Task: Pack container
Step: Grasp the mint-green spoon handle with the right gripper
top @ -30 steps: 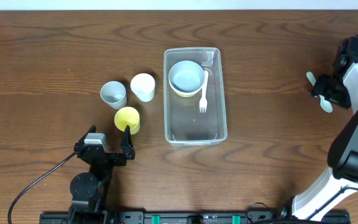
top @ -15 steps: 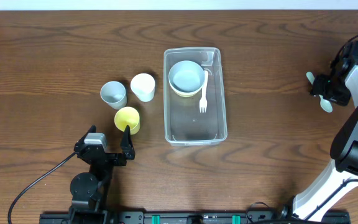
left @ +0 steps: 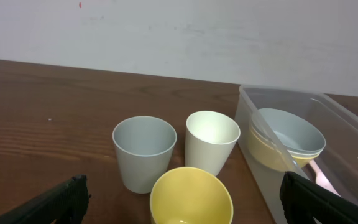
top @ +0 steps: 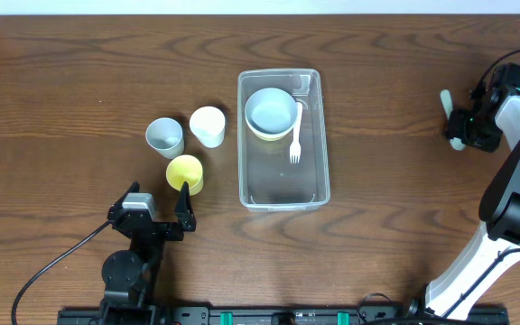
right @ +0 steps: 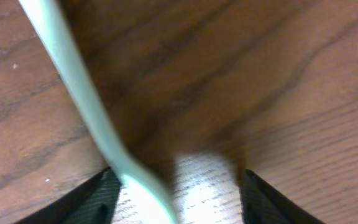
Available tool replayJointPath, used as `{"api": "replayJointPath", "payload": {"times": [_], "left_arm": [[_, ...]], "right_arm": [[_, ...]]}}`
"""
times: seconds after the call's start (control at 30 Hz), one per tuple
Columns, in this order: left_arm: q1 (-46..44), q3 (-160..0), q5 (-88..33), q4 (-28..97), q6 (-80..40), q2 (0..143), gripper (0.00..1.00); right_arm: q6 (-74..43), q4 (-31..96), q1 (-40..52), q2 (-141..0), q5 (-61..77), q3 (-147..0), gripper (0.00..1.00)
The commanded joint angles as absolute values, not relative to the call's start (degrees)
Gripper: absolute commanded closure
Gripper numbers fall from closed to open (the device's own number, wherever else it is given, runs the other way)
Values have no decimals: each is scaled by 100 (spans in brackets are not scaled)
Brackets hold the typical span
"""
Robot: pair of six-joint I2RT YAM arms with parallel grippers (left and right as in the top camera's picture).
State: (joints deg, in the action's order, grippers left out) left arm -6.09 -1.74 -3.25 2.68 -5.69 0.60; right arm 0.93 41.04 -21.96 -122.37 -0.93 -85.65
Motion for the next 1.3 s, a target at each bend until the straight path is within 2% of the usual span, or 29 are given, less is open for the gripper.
{"api": "replayJointPath", "payload": {"times": [0.0, 0.1, 0.5, 1.0, 1.1, 1.27], "left_arm": [[-580, -23, -346, 375, -491, 30, 2], [-580, -23, -346, 375, -491, 30, 2], [-580, -23, -346, 375, -491, 30, 2], [-580, -23, -344, 375, -491, 30, 2], [-580, -23, -346, 375, -491, 30, 2], [-580, -23, -346, 375, -493, 30, 2]], "right_arm": [[132, 4088, -2235, -12427, -78, -8547, 44], [132, 4091, -2233, -12427, -75, -8547, 54], [-36, 4066, -2233, -12427, 141, -8547, 76], [-36, 3929, -2217, -12425, 200, -8554, 76], [-38, 3962, -2217, -12425, 202, -8643, 73], [-38, 4097, -2217, -12418, 377, -8851, 73]]}}
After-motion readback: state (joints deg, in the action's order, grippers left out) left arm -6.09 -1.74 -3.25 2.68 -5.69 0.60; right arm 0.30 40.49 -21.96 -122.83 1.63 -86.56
